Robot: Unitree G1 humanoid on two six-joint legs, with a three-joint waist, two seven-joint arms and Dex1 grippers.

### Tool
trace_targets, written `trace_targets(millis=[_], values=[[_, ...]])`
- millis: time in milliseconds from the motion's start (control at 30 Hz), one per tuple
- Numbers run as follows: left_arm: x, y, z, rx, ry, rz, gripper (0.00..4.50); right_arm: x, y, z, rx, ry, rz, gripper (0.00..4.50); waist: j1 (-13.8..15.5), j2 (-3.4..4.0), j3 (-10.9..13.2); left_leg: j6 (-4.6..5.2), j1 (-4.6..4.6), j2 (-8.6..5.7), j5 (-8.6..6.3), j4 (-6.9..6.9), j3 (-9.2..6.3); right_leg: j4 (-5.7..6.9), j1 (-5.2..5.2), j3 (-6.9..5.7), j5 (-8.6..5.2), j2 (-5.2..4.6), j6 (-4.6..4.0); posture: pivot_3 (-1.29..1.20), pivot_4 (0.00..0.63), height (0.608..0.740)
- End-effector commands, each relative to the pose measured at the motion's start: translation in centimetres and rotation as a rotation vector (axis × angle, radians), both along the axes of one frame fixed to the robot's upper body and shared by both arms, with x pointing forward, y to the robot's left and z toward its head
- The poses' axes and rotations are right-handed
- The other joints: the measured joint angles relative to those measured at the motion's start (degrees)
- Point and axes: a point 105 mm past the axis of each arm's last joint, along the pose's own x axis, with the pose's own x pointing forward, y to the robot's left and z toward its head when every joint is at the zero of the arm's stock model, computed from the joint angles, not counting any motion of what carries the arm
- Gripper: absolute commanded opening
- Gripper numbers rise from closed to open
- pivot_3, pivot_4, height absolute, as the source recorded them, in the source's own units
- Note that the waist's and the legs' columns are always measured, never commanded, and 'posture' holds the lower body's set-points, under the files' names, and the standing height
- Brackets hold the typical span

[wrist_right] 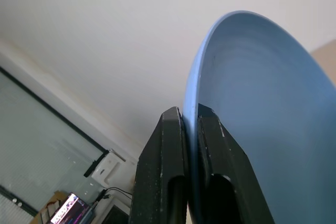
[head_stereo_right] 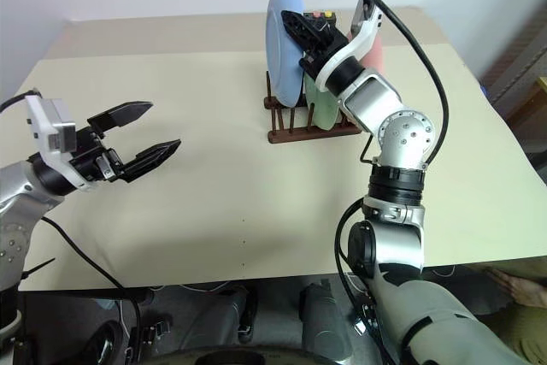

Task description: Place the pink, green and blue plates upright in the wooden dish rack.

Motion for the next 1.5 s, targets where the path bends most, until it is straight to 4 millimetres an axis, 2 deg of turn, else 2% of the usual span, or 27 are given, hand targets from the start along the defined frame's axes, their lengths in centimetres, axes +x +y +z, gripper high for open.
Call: trace_targets(millis=[33,233,333,500,567,1033,1100,1233,1300,1400,1500], values=[[-0.2,-0.3,0.7,0.008,-0.041,-0.006,4.45,-0.5,-0.1,0.4,0.006,-0.033,-0.018,0.00,0.00,0.00,0.00,0.00,0.00,0.00,0.00,0.00,0.00,0.00,0.00,0.00,0.00,0.00,0.00,0.00,0.150,0.740],[-0.2,-0.3,0.6,0.010,-0.036,-0.008,4.45,-0.4,-0.2,-0.5,-0.009,-0.018,-0.039,0.00,-0.07,0.01,0.01,0.00,0.00,0.00,0.00,0.00,0.00,0.00,-0.01,0.00,0.00,0.01,0.00,0.00,0.150,0.740],[-0.2,-0.3,0.6,0.009,-0.035,-0.007,4.50,-0.5,-0.1,-0.8,-0.029,-0.022,-0.038,1.03,-0.02,0.01,0.01,0.00,0.00,0.00,0.00,0.00,0.00,0.00,-0.01,0.00,0.00,0.01,0.00,0.00,0.150,0.740],[-0.1,-0.4,0.5,0.009,-0.031,-0.008,4.50,-0.9,0.3,-0.3,-0.049,-0.055,-0.030,3.58,-0.07,0.01,0.01,0.00,0.00,0.00,0.00,0.00,0.00,0.00,0.00,0.00,0.00,0.01,0.00,0.00,0.150,0.740],[-0.1,-0.4,0.5,0.007,-0.030,-0.010,4.50,-1.1,0.3,0.3,-0.076,-0.097,-0.041,4.46,-0.03,0.01,0.01,0.00,0.00,0.00,0.00,0.00,0.00,0.00,0.00,0.00,0.00,0.01,0.00,0.00,0.150,0.740],[-0.1,-0.6,0.4,0.003,-0.031,-0.018,4.50,-3.6,1.1,4.2,-0.206,-0.407,-0.036,4.46,-0.02,0.01,0.01,0.00,0.00,0.00,0.00,0.00,0.00,0.00,-0.01,-0.02,0.00,0.01,0.00,0.00,0.150,0.740],[-0.1,-0.6,0.4,0.005,-0.032,-0.018,4.50,-3.9,0.3,5.4,-0.203,-0.456,-0.057,4.46,0.06,0.01,0.01,0.00,0.00,0.00,0.00,0.00,-0.01,0.00,-0.01,-0.02,0.00,0.01,0.00,0.00,0.150,0.740],[0.0,-0.5,0.5,0.009,-0.034,-0.021,4.50,-4.0,-2.9,6.7,-0.249,-0.585,-0.135,4.46,0.40,0.01,0.01,0.00,0.00,-0.01,0.00,0.01,-0.01,-0.03,0.02,-0.03,0.00,0.00,0.00,0.00,0.150,0.740],[0.2,-0.2,0.6,0.013,-0.035,-0.020,4.50,-4.6,-3.8,6.1,-0.316,-0.675,-0.134,4.46,0.41,-0.01,-0.01,0.05,0.00,-0.01,-0.03,0.01,-0.02,-0.11,0.08,-0.06,0.00,0.00,0.00,0.00,0.150,0.740],[0.6,0.0,0.7,0.025,-0.043,-0.028,4.50,-6.0,-3.7,3.3,-0.446,-0.757,-0.017,4.46,0.24,-0.03,-0.02,0.08,0.01,0.00,-0.05,0.01,-0.02,-0.15,0.12,-0.09,0.00,0.02,0.01,0.00,0.150,0.740],[1.0,0.6,0.7,0.033,-0.045,-0.026,4.50,-7.5,-4.7,1.3,-0.517,-0.775,0.115,4.46,0.08,0.04,0.03,0.09,0.01,0.01,-0.05,0.01,-0.01,-0.13,0.11,-0.08,0.00,0.01,0.01,0.00,0.150,0.740]])
